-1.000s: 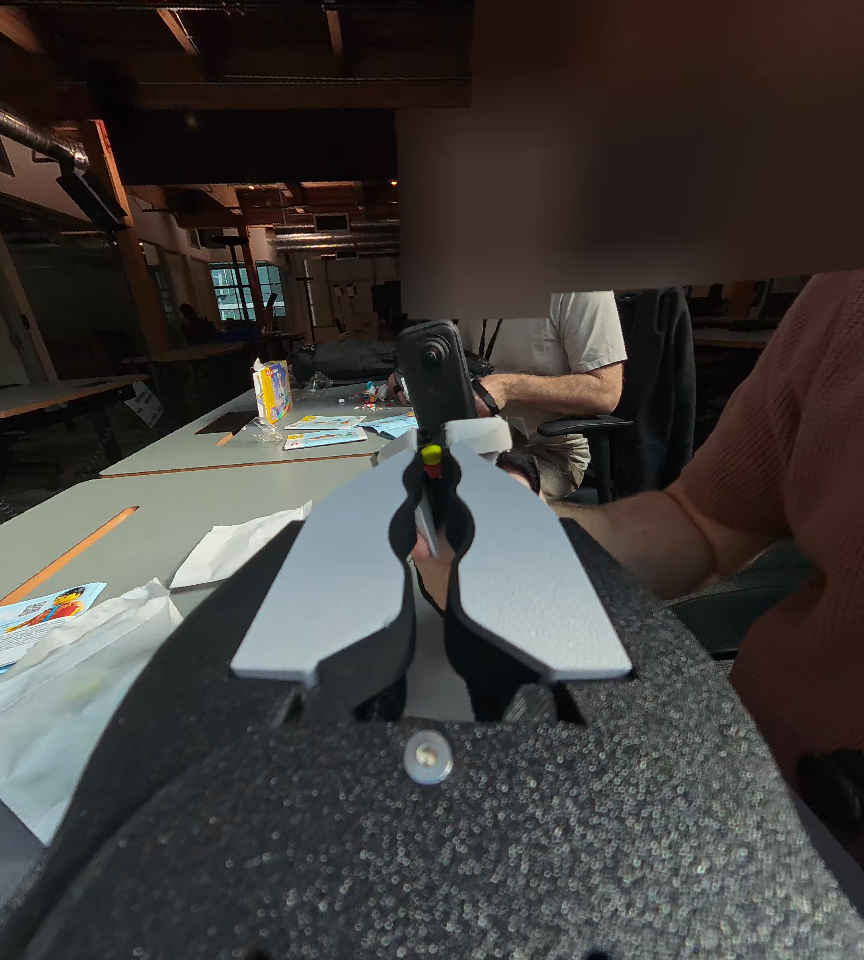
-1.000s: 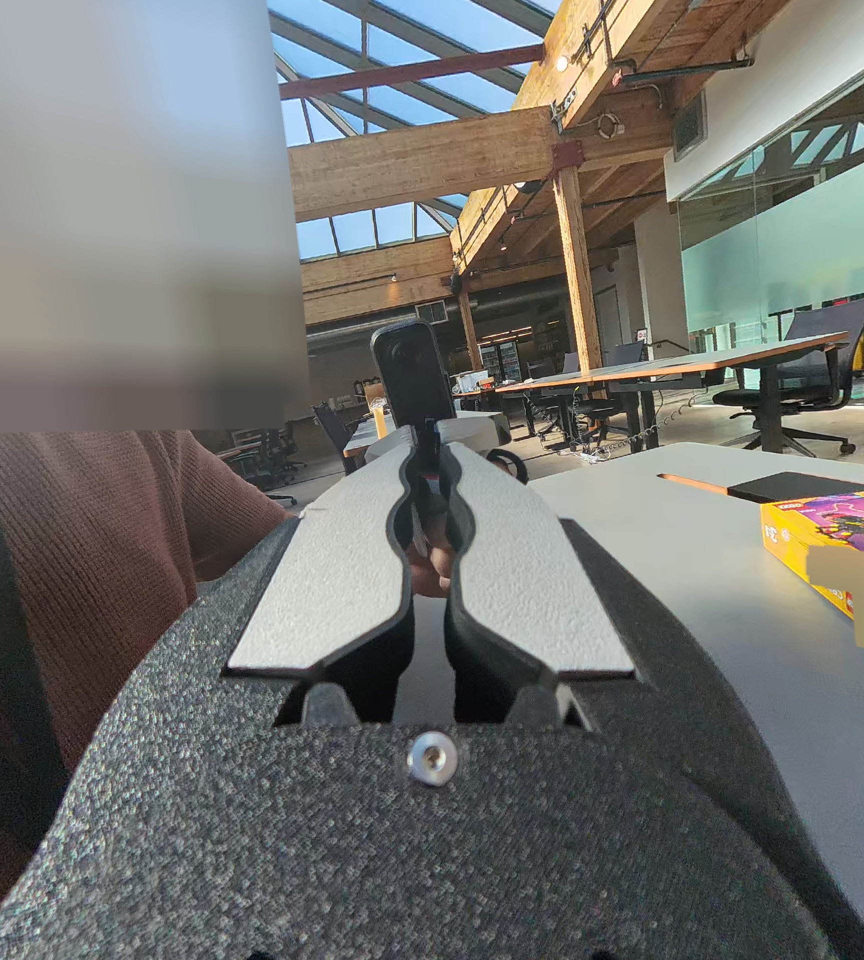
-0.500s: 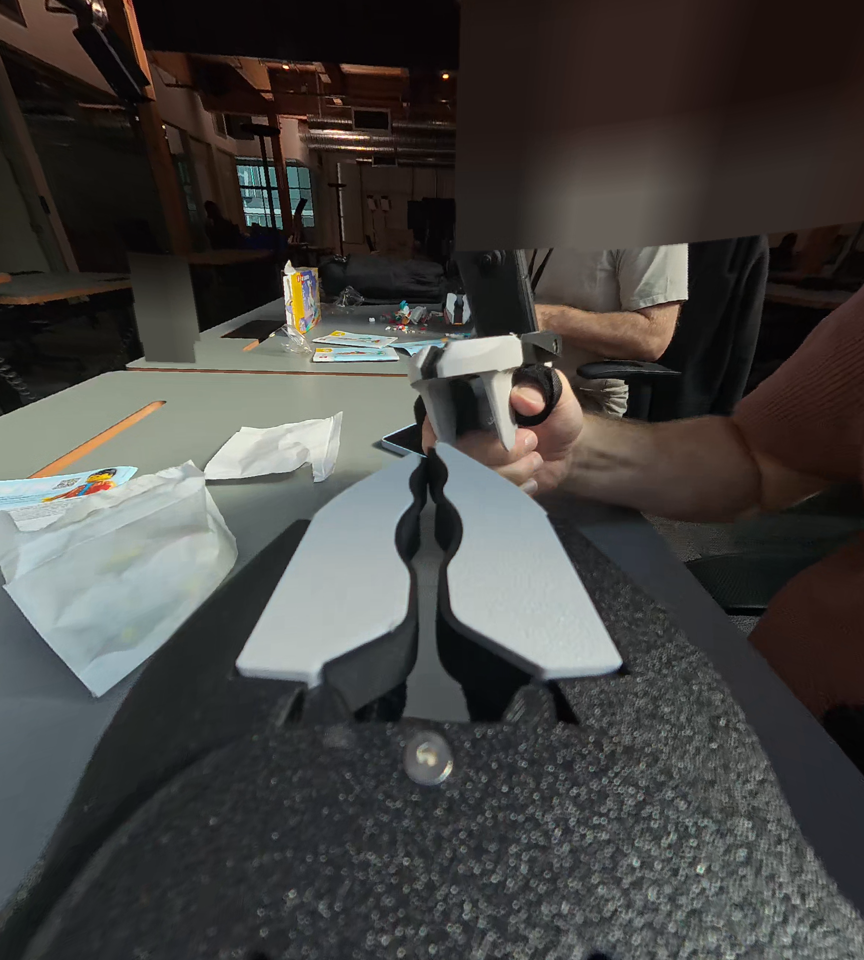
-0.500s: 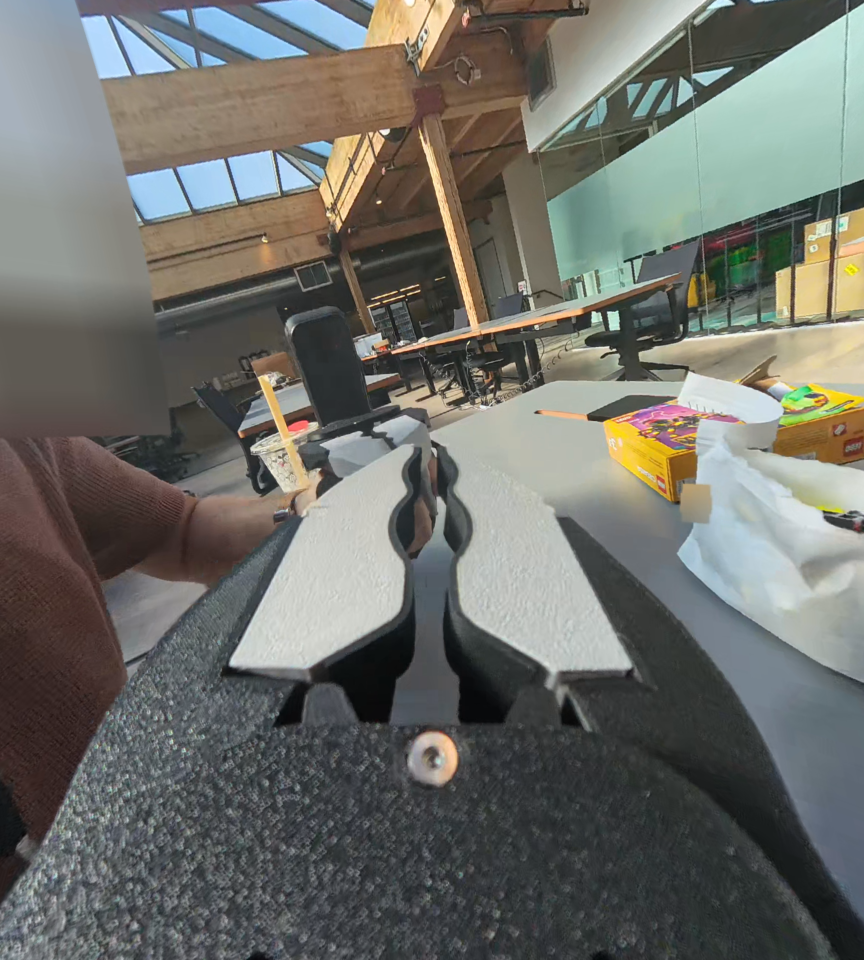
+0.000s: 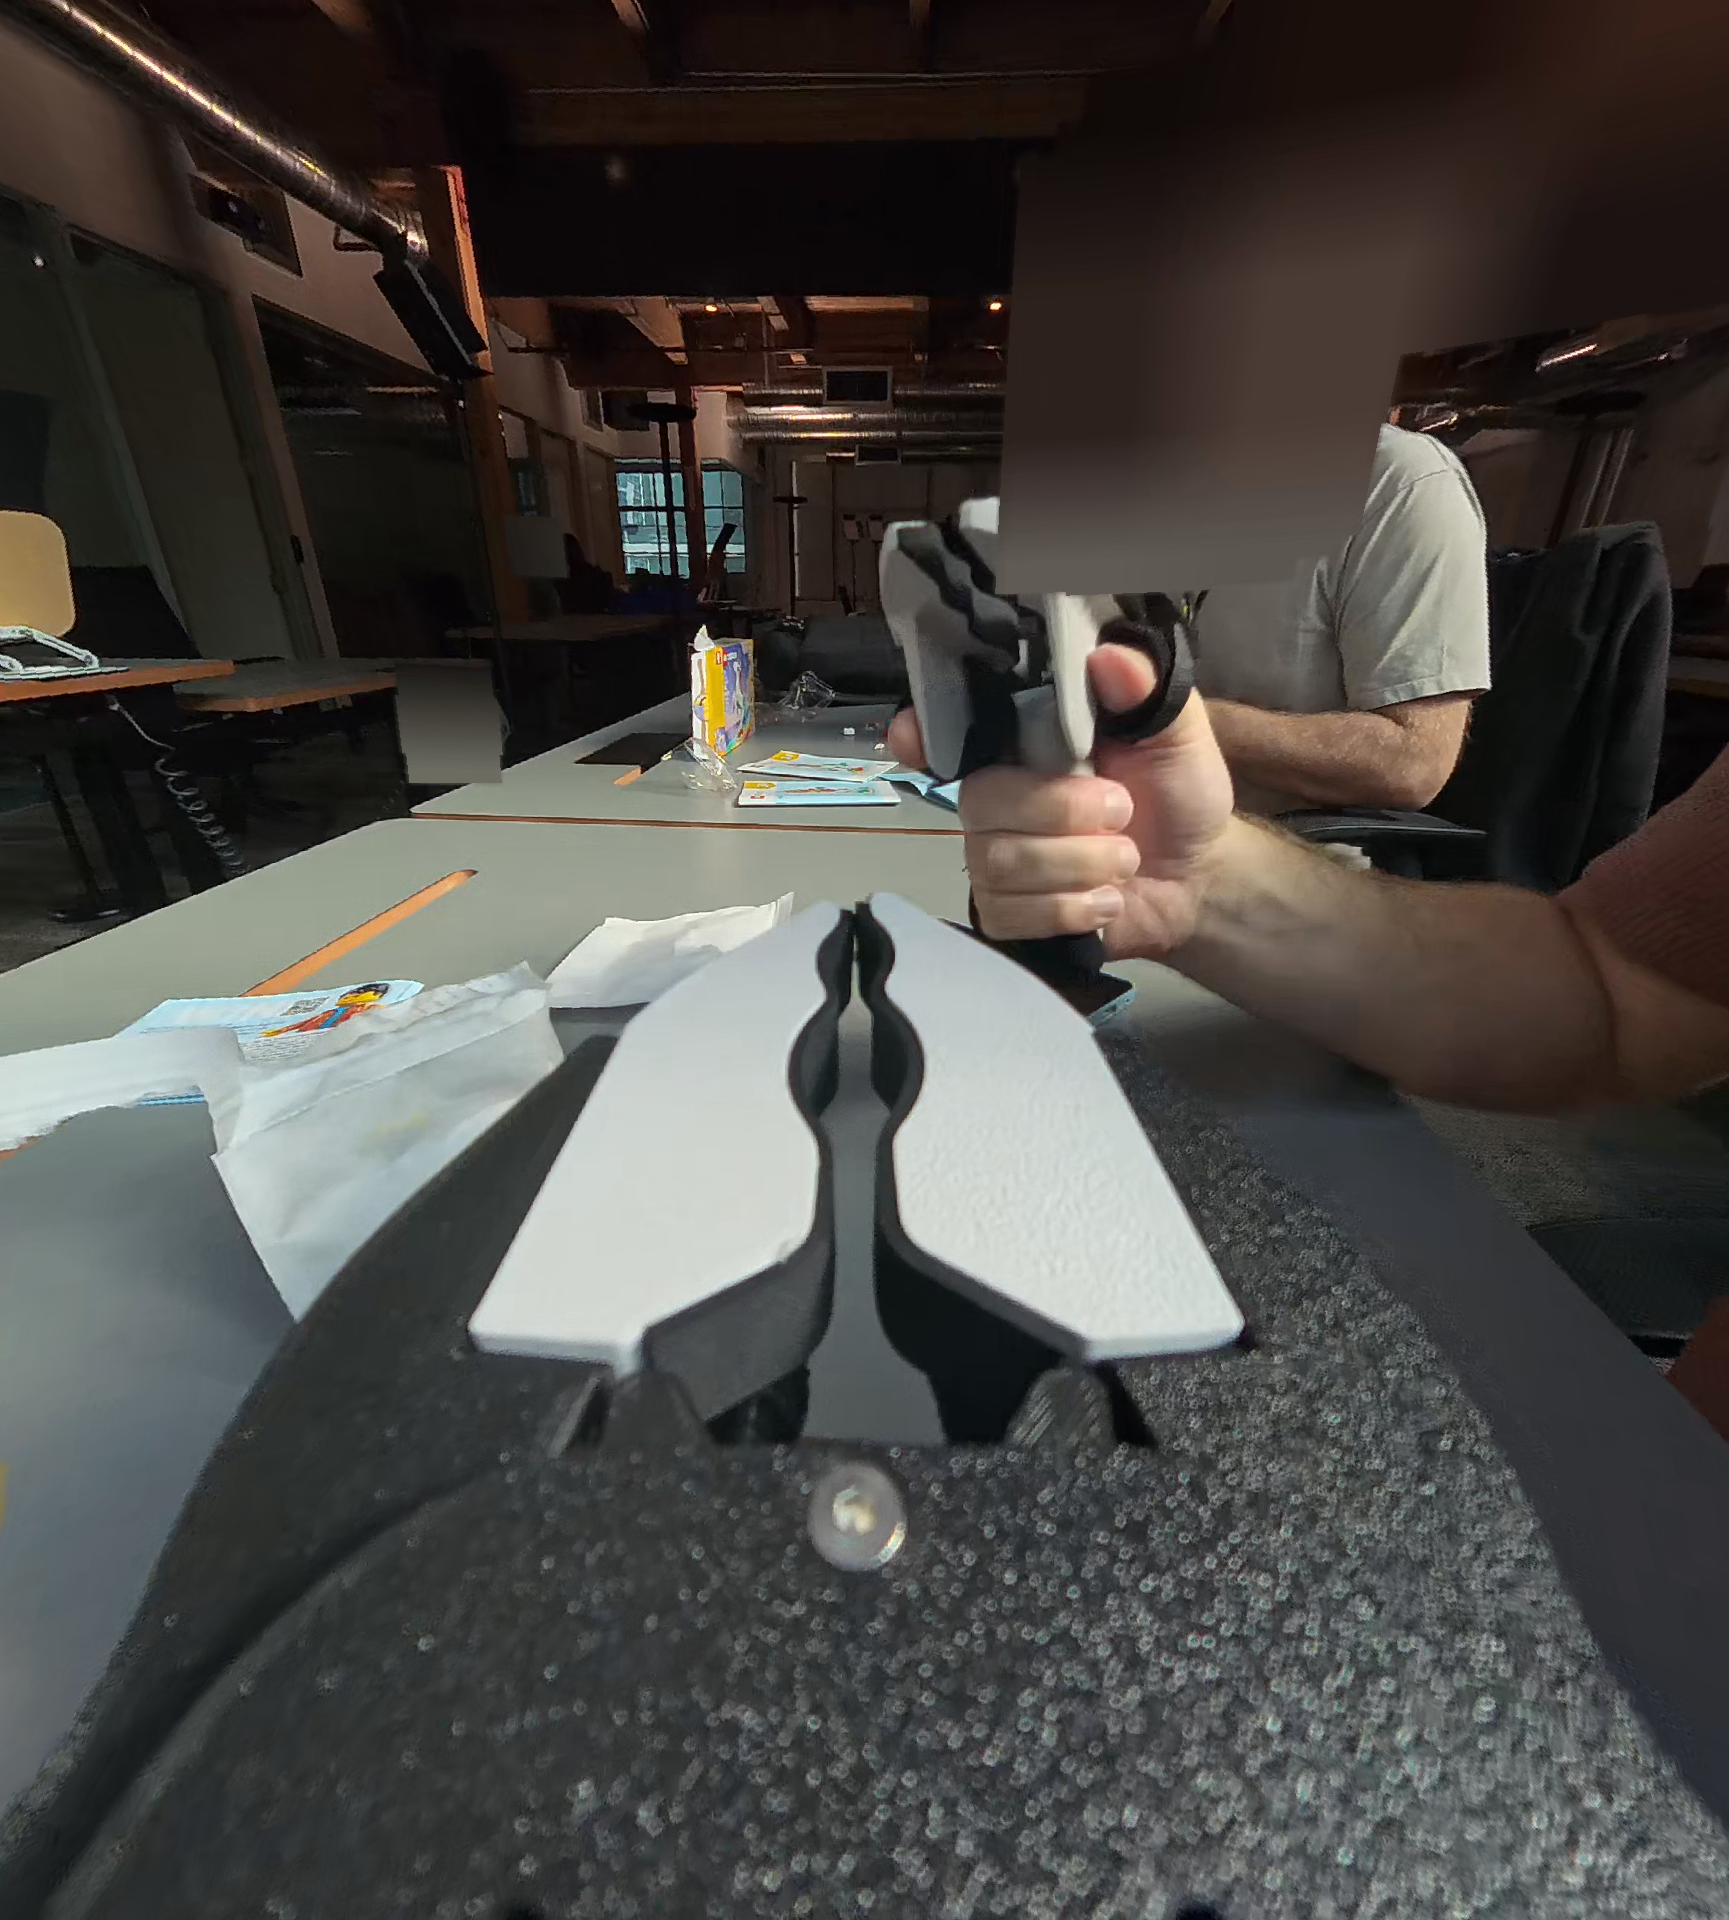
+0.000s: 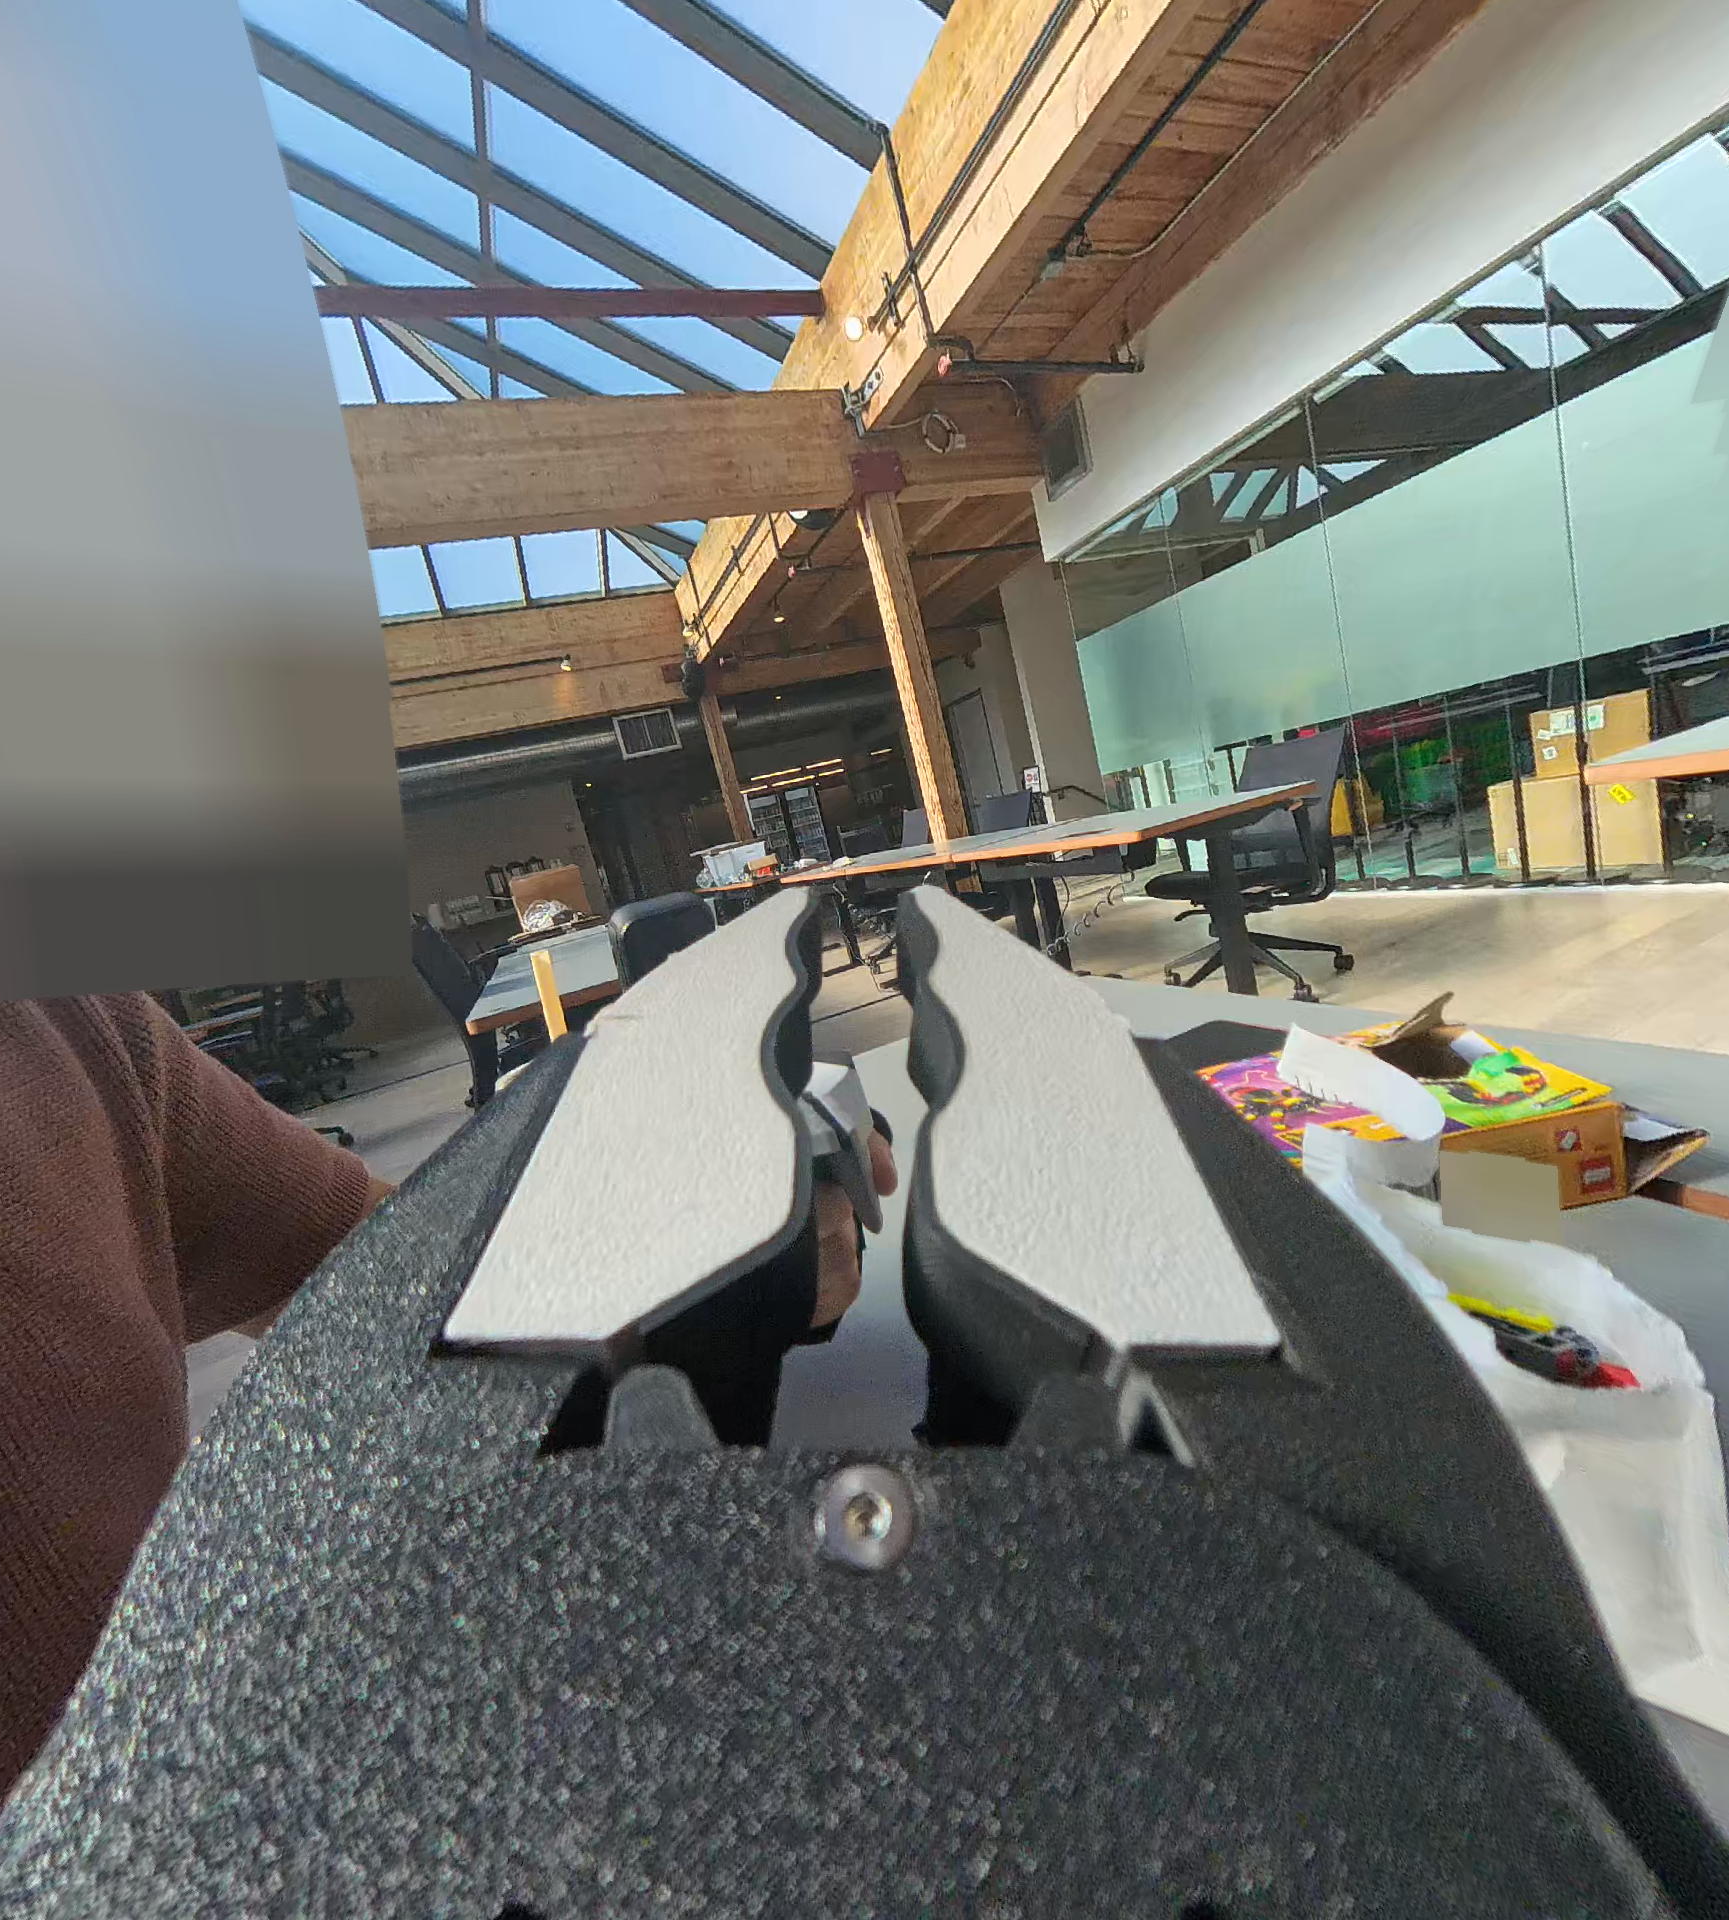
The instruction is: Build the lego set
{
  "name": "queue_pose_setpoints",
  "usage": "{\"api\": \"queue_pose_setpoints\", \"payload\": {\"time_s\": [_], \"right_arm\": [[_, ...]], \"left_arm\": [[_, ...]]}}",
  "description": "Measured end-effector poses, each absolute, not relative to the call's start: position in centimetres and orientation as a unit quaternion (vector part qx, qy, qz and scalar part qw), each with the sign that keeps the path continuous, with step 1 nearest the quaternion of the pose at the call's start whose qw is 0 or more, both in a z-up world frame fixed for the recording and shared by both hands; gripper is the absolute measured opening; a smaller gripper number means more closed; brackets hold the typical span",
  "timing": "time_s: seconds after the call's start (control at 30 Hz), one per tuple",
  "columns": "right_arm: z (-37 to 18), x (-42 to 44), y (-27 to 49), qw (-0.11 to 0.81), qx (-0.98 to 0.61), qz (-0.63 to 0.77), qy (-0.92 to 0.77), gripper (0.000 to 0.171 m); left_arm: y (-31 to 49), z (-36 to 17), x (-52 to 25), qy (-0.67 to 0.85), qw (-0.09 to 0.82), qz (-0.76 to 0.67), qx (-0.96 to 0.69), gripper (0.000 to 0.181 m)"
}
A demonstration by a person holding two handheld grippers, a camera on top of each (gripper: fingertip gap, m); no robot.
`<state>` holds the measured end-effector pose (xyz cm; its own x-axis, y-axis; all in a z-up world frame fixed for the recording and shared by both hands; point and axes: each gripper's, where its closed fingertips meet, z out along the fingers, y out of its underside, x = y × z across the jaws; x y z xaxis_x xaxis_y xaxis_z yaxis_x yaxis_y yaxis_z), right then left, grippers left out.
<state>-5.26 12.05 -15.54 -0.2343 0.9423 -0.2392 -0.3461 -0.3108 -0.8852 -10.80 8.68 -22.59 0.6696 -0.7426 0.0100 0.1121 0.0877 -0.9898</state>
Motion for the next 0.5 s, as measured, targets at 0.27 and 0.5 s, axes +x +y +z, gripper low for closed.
{"api": "queue_pose_setpoints", "payload": {"time_s": [0.27,0.5], "right_arm": [[-4.3,-5.1,8.9,0.564,-0.287,0.656,-0.410,0.016],[-11.0,-5.8,10.1,0.489,-0.373,0.699,-0.365,0.016]], "left_arm": [[9.7,-26.4,-12.3,0.302,0.691,-0.171,-0.635,0.000],[7.7,-24.2,-12.1,0.298,0.702,-0.185,-0.620,0.000]]}}
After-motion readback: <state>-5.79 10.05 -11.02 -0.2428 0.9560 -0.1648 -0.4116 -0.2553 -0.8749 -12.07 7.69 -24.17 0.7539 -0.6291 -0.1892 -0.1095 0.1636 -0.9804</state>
